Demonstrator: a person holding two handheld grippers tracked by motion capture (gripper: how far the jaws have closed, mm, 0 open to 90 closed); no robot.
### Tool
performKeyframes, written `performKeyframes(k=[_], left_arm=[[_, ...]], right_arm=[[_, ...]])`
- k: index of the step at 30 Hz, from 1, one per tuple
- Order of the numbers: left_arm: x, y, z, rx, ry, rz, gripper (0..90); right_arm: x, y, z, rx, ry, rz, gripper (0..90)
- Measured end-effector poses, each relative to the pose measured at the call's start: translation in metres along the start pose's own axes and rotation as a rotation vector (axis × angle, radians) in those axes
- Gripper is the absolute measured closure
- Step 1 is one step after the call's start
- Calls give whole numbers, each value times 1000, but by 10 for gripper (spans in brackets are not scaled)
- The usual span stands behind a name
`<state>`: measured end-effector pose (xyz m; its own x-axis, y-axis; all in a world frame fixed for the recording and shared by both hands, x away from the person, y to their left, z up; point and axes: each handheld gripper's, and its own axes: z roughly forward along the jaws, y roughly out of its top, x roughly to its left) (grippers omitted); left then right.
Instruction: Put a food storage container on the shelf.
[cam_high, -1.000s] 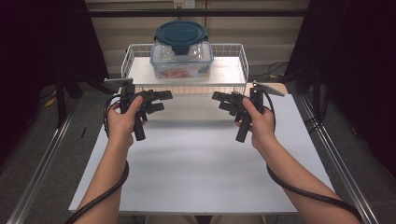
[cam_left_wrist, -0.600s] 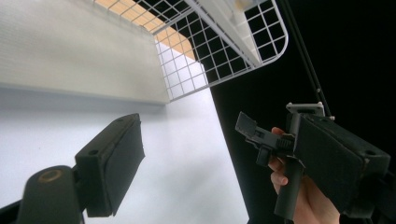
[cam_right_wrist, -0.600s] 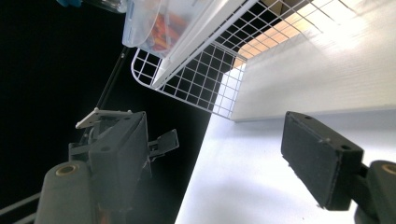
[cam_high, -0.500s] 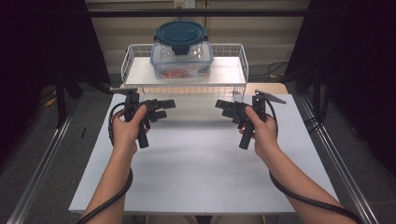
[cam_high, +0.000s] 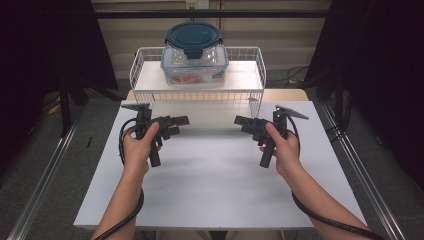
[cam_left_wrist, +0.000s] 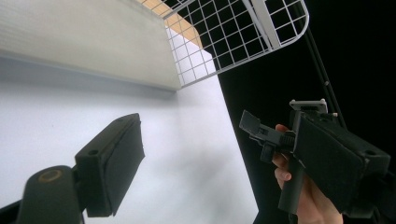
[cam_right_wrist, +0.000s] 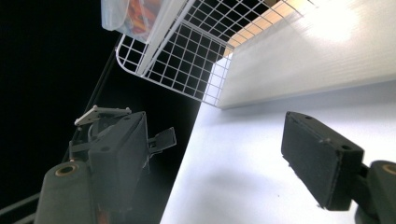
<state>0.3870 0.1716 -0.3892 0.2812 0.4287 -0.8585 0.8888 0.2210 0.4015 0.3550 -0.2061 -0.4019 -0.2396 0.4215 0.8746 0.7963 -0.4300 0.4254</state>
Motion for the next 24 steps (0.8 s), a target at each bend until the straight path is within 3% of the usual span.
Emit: performKeyframes(k=[2,16,24], left_arm=[[5,-4,1,3,4,11,156],[35,-29,7,31,10,-17,156],[39,-36,5,31,21,-17,156]], right_arm=[[-1,-2,-1,6,-5,2,227],[-25,-23,-8,15,-2,-8,222],[-35,-29,-14,23,-19,-13,222]])
